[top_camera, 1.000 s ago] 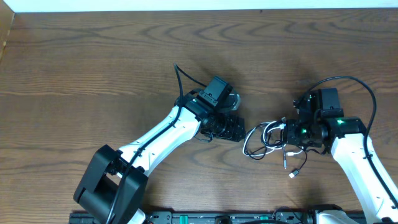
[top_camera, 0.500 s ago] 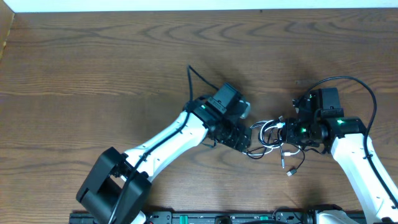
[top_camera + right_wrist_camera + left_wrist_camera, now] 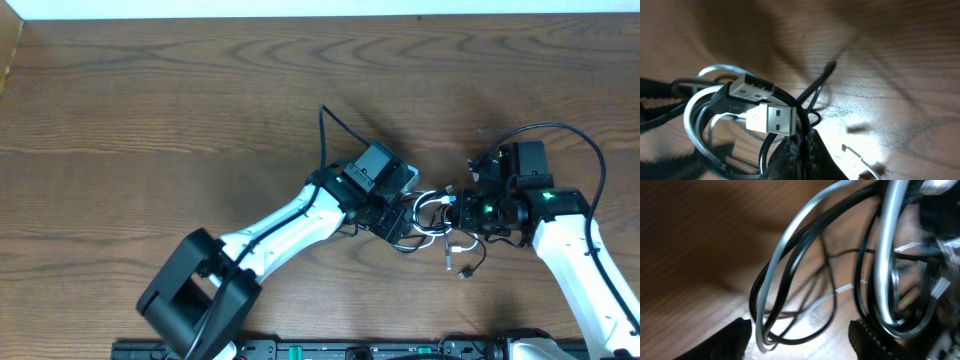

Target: Untangle cables

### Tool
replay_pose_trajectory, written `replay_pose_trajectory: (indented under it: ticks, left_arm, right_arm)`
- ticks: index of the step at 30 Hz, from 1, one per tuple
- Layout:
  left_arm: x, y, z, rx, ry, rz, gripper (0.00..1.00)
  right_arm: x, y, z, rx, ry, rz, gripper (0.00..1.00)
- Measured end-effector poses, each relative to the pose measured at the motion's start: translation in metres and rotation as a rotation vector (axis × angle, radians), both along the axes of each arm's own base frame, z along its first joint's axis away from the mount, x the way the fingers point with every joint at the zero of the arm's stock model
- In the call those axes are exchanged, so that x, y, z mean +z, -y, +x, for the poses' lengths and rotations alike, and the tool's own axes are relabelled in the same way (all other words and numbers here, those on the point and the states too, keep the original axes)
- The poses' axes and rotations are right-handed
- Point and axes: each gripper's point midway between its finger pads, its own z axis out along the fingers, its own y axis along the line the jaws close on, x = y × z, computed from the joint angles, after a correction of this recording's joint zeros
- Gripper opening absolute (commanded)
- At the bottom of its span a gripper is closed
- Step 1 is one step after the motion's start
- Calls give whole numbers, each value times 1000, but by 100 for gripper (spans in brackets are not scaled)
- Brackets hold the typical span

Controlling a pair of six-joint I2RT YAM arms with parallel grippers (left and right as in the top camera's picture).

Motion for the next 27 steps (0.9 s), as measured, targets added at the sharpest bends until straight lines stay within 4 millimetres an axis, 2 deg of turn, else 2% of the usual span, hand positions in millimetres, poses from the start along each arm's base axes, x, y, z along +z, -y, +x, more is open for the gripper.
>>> replay_pose_trajectory:
  ticks: [4,9,18,20,23,27]
  left_arm:
    - [-13,-8,12,35,50,66,52]
    - [-11,-9,29,69,126,81,52]
    - [-12,-10,35,103,143,91,48]
    - [-15,-12,35,109,139,101,40]
    - [-25,-16,35,115,130,135,8]
    - [-34,-33,33,135,132,225,7]
  right_arm:
    - [1,-3,-1,5,-5,19,1]
    - [2,-6,-2,10,-7,35,1]
    - [4,-10,-3,18,-10,61,1]
    - [4,-10,-3,19,-10,63,1]
    - [4,-11,-3,19,-10,64,1]
    - [4,-11,-4,21,-14,67,1]
